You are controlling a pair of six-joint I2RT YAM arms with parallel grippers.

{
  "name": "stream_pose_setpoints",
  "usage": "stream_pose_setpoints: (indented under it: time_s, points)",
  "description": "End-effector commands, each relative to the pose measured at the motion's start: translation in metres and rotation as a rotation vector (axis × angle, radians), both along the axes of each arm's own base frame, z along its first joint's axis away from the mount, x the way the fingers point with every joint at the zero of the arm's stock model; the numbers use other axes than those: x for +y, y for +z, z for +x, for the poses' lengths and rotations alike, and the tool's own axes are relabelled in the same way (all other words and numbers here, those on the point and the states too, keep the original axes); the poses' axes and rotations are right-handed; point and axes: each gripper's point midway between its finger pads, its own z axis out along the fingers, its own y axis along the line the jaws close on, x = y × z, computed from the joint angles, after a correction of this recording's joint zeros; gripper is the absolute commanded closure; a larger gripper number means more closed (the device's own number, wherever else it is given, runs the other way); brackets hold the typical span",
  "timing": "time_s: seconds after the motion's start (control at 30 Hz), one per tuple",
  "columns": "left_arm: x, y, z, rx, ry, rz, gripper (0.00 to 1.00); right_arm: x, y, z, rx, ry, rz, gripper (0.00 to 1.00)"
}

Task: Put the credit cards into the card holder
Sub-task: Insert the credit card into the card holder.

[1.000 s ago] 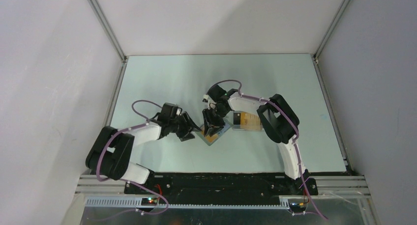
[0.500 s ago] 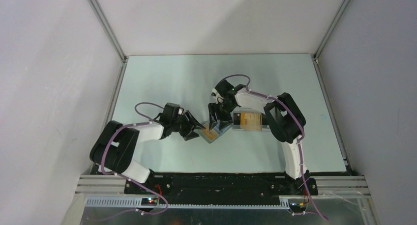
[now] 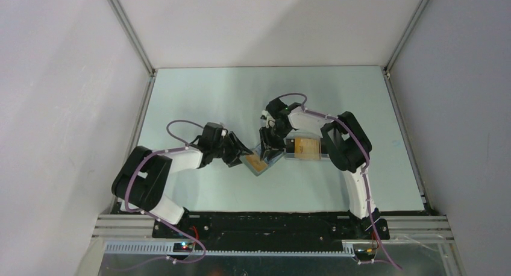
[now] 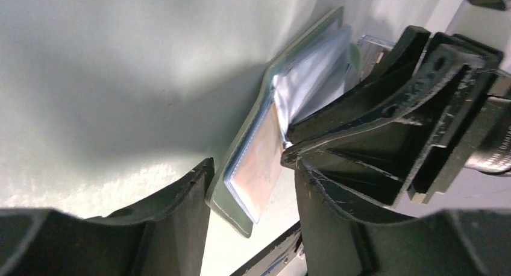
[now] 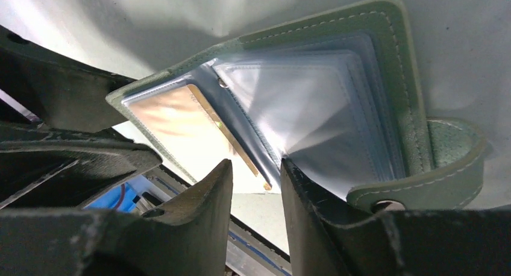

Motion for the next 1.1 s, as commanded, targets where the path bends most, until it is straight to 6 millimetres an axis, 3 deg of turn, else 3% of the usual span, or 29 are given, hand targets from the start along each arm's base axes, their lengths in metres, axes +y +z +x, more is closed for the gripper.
stream_pose_setpoints:
  time_s: [0.0,0.4,0.57,0.73,1.07]
  points:
    - [-0.009,0.03,0.02,-0.122,-0.034,-0.016,0.45,-0.011,-0.049,-0.022,0.071,0.045,-0.083,0.62]
    - [-0.013,0.072,0.018,-0.207,-0.041,-0.083,0.48,0.052,-0.019,-0.041,0.13,0.115,0.125,0.65]
    - [-0.011,0.071,0.016,-0.196,-0.046,-0.068,0.48,0.072,0.002,-0.036,0.12,0.099,0.213,0.61]
    - [-0.007,0.063,0.012,-0.17,-0.054,-0.034,0.48,0.06,0.009,-0.027,0.064,0.078,0.161,0.58]
    - [-0.004,0.074,0.006,-0.151,-0.06,-0.015,0.48,0.021,0.03,-0.013,-0.024,0.031,0.099,0.54]
